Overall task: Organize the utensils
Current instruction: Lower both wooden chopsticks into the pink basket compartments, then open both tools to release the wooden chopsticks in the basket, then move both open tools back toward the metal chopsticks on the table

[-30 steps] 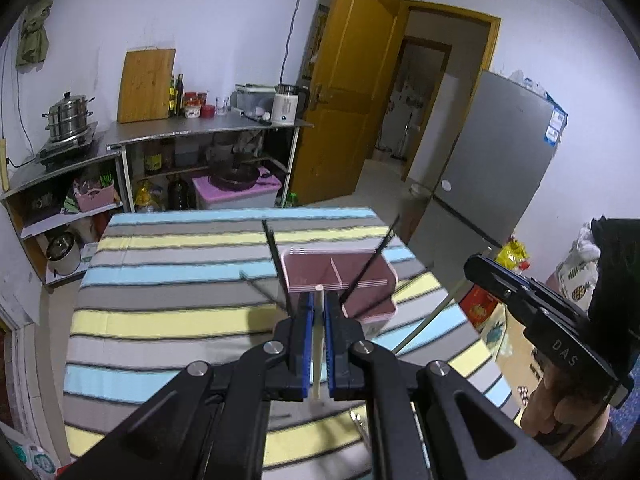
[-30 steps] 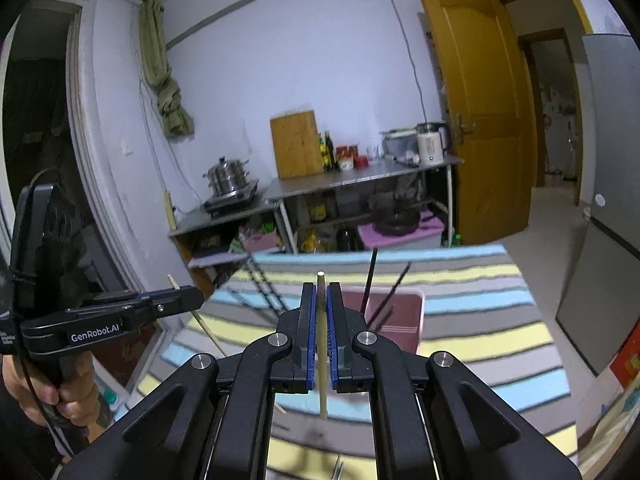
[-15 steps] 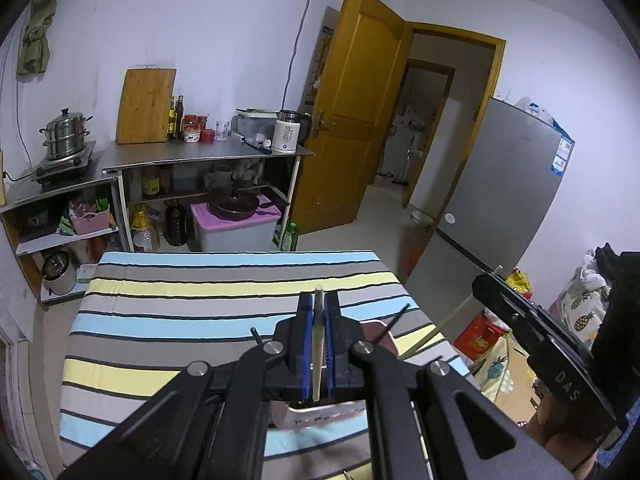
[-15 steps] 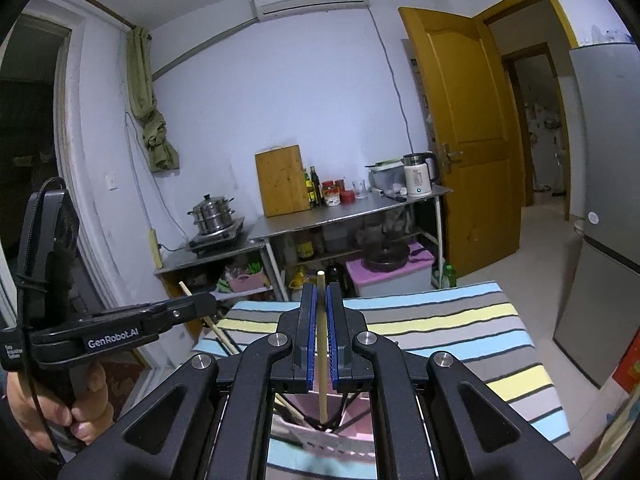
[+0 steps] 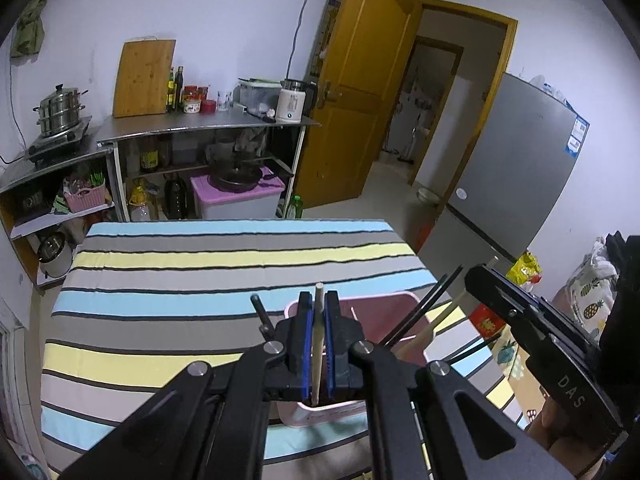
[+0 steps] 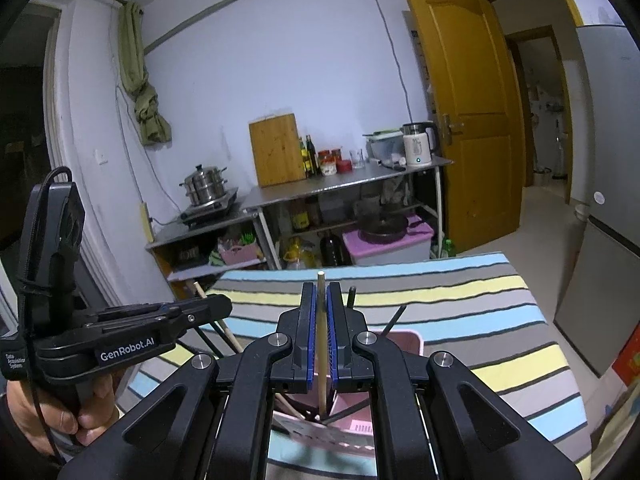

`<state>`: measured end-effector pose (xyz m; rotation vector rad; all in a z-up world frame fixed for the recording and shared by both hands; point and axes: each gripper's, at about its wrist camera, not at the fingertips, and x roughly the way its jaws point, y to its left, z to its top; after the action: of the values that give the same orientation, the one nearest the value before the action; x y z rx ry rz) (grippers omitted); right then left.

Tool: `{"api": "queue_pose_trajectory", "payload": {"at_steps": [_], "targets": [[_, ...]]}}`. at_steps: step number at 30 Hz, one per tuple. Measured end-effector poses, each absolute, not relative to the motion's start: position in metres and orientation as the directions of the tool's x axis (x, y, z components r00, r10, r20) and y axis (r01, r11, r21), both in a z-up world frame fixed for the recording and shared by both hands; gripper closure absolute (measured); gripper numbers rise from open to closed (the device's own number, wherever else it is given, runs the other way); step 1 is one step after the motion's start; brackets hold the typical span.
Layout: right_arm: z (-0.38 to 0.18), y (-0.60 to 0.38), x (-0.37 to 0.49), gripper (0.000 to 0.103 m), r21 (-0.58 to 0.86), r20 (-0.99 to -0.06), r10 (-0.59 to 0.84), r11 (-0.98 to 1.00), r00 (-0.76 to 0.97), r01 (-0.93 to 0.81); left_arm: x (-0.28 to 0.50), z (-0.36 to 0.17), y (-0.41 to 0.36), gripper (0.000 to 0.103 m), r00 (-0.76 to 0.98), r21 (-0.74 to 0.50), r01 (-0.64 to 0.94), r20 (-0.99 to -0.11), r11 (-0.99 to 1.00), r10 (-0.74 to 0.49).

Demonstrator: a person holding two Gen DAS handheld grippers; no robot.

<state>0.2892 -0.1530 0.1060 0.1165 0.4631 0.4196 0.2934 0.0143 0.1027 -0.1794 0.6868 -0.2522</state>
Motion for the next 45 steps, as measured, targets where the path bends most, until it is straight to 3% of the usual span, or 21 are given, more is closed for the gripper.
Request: {"api": "queue_pose_trajectory", "payload": {"at_steps": [12, 16, 20, 33, 45], "targets": [[0.089, -0.148, 0.291, 0.098, 0.173, -0.468, 0.409, 0.912, 0.783, -0.373, 0.291, 0.09, 0.008, 0.095, 0.739, -0.193, 0.168, -0.624, 0.967, -0.253], [0.09, -0.148, 0.289, 0.097, 0.168, -0.48, 0.409, 0.911, 0.776, -0.376, 0.289, 0.093, 0.011, 0.081, 0.747, -0.191, 0.161, -0.618, 0.968, -0.246], [0.096, -0.149, 0.283, 0.092, 0.166, -0.472, 0.412, 0.91, 0.78, -0.38, 0.281, 0.1, 0.013, 0.075, 0.762, -0.188, 0.154, -0.603, 0.97, -0.238], [0.117, -0.165, 0.246, 0.092, 0.17, -0.423, 0.428, 0.903, 0.799, -0.394, 0.237, 0.11, 0.024, 0.075, 0.795, -0.188, 0.137, -0.565, 0.973, -0.221], [0.091, -0.189, 0.201, 0.092, 0.187, -0.449, 0.433, 0.901, 0.781, -0.392, 0.193, 0.088, 0.023, 0.075, 0.785, -0.187, 0.134, -0.578, 0.973, -0.22]]}}
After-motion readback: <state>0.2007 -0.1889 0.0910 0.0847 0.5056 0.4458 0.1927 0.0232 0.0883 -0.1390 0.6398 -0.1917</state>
